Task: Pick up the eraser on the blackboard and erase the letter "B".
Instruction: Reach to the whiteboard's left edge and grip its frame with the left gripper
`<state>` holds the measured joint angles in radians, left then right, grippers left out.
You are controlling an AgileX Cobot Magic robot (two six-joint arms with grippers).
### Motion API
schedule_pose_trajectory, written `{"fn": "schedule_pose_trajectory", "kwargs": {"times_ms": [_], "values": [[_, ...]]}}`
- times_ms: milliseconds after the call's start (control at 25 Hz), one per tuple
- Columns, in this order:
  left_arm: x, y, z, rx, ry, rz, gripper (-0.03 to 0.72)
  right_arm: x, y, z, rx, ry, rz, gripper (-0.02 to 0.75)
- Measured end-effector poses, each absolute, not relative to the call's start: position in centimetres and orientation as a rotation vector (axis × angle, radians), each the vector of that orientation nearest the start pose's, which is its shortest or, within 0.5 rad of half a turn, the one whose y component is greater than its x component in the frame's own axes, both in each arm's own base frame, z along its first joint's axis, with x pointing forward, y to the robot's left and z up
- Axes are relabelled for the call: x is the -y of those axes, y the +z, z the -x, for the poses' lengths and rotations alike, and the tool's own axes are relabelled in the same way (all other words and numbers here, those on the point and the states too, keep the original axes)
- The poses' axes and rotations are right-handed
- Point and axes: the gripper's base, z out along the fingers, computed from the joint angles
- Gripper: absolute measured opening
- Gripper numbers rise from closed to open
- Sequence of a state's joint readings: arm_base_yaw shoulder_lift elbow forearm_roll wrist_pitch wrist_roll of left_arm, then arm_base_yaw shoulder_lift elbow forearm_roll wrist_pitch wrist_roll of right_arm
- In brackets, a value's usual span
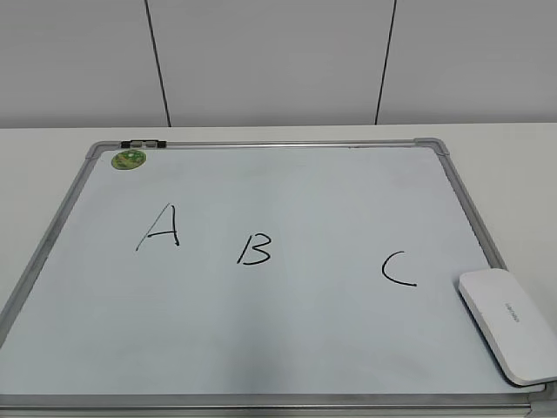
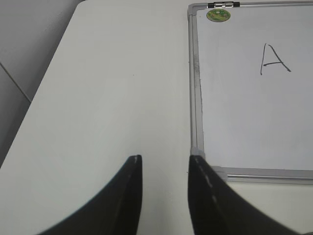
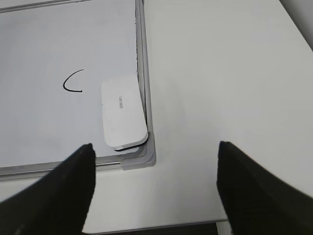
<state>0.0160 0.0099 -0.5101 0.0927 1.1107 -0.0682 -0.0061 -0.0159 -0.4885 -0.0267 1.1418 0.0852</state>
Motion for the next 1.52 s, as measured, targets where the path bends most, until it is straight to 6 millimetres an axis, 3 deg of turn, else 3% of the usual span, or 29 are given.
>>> {"fn": "schedule_pose_trajectory", "kwargs": {"times_ms": [840, 1000, 1200, 1520], "values": [[-0.9, 27.7, 0.7, -2.08, 0.105, 0.095, 0.232, 0.2, 26.8, 1.0, -2.118, 0.015, -0.099, 0.585], [-0.9, 29.5, 0.3, -1.984, 0.112, 0.085, 0.238, 0.2, 26.8, 1.0, -2.118, 0.015, -0.099, 0.574], [-0.9, 31.1, -2.6, -2.026, 0.113, 0.07, 0.239, 0.2, 26.8, 1.0, -2.118, 0.015, -0.099, 0.573], [-0.6, 29.7, -9.7, -2.28, 0.056, 0.066, 0.241, 0.2, 26.8, 1.0, -2.118, 0.015, -0.099, 0.573]]}}
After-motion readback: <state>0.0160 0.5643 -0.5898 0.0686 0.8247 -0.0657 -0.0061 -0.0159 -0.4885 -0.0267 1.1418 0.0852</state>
